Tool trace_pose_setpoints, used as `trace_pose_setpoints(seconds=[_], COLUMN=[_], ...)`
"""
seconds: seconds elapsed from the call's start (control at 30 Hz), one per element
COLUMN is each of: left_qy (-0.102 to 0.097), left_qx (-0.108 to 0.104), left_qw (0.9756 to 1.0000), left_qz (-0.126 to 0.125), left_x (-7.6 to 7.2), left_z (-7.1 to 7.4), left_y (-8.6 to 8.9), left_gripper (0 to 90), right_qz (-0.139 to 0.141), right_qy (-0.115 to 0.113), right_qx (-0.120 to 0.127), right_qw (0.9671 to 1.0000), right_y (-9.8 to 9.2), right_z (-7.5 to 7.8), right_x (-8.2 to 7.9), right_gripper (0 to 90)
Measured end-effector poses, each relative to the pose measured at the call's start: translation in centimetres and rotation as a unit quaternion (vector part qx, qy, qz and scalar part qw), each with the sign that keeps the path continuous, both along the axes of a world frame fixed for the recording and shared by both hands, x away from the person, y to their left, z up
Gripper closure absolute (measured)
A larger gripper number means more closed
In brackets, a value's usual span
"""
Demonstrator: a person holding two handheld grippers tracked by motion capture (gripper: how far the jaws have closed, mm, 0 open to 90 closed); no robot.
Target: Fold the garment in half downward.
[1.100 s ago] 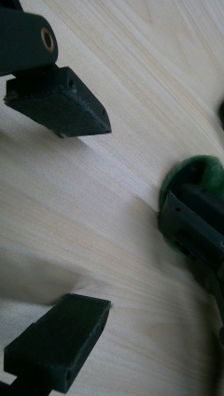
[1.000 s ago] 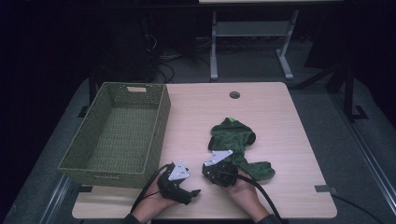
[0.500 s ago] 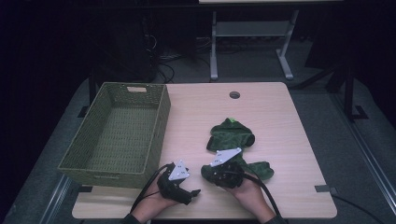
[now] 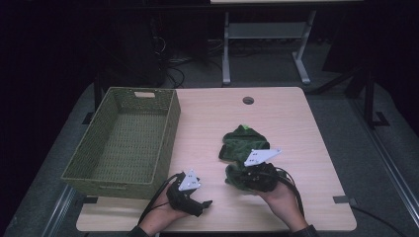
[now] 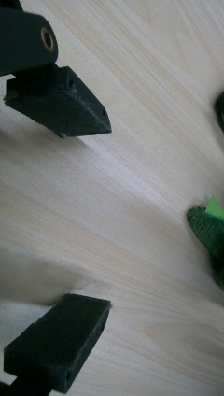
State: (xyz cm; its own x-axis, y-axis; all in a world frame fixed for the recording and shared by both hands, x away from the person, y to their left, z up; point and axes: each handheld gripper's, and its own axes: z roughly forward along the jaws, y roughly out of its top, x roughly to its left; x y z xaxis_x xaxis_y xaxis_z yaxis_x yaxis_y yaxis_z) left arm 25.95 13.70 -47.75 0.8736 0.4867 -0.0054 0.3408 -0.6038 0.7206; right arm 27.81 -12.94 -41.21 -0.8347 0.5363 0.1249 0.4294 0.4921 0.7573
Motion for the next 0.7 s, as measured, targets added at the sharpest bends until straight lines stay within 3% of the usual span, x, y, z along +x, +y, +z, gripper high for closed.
trace_pose_setpoints(seconds=[0.23, 0.7], left_qy=[-0.001, 0.000], left_qx=[0.001, 0.000], left_qw=[1.0000, 1.0000], left_qz=[-0.001, 0.000], left_x=[0.0, 0.0], left_z=[0.0, 0.0], left_y=[0.0, 0.0], left_gripper=[12.5, 12.6], right_qz=[-0.030, -0.084], right_qy=[0.002, 0.015], right_qx=[0.006, -0.007], right_qw=[0.9995, 0.9964], right_y=[-2.7, -7.5], right_z=[0.1, -0.9], right_x=[0.2, 0.1], right_gripper=[84.6, 81.9])
